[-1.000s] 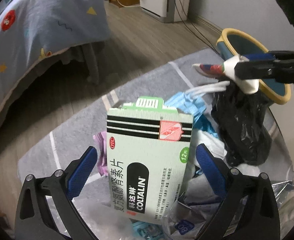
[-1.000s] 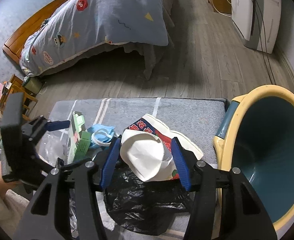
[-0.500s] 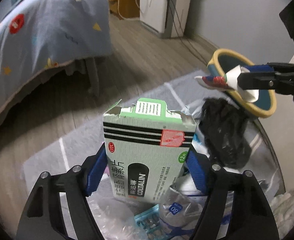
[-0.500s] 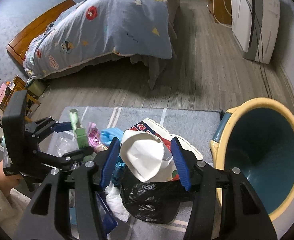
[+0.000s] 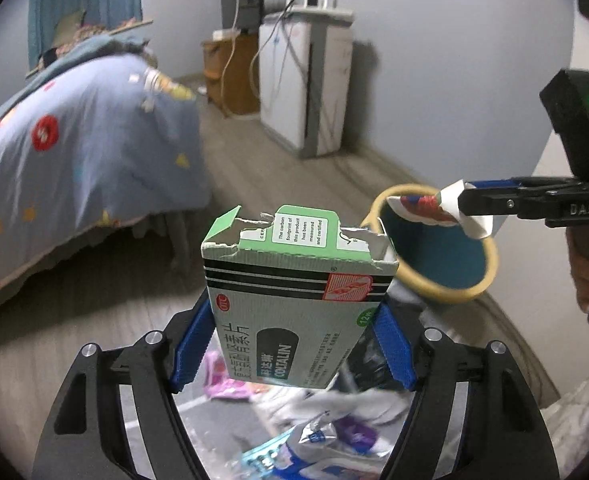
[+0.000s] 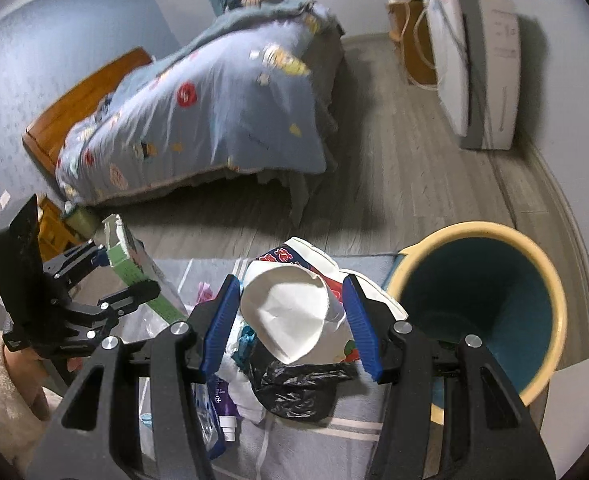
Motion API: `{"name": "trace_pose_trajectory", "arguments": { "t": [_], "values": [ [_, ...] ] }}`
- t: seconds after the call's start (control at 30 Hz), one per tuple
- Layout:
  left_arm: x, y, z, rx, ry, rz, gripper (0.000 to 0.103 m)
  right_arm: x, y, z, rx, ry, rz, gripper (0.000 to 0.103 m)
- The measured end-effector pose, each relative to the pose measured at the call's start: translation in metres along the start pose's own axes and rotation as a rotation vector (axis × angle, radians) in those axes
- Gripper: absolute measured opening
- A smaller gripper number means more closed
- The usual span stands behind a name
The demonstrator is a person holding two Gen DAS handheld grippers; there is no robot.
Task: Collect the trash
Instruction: 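Carry both items over the bin and open both tools to drop them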
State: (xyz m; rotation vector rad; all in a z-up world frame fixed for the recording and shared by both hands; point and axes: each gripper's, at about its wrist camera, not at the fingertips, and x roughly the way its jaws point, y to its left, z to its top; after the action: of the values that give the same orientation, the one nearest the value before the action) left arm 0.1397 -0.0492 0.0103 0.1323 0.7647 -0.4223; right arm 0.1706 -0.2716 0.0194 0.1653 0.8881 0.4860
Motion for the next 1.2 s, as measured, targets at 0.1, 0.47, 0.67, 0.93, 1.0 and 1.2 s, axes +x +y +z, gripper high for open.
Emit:
{"name": "trace_pose_trajectory", "arguments": {
  "t": [0.1,0.47,0.67,0.93,1.0,1.2],
  "values": [
    [-0.003,-0.015,0.01,0.01,-0.029,-0.019,0.074,-0.02,-0.02,-0.001,0.037,-0.032,-0.021,0.053],
    [0.025,-0.089,0.038,0.06,-0.041,-0.124,0.075,-0.035,-0.097,-0.013,0.182,-0.051,-0.146,0.053],
    [0.061,-0.115,0.049,0.047,-0.017,-0.149,0.075,-0.021,-0.125,-0.021,0.288,-0.014,-0.198,0.053],
    [0.106,-0.137,0.061,0.007,0.011,-0.134,0.075,-0.014,-0.159,-0.033,0.445,-0.016,-0.159,0.053],
    [0.115,-0.145,0.061,0.019,0.016,-0.129,0.075,-0.01,-0.165,-0.037,0.471,-0.007,-0.151,0.053],
    [0.135,-0.164,0.068,0.059,0.027,-0.141,0.076,-0.003,-0.178,-0.044,0.508,-0.002,-0.144,0.053]
  ]
}}
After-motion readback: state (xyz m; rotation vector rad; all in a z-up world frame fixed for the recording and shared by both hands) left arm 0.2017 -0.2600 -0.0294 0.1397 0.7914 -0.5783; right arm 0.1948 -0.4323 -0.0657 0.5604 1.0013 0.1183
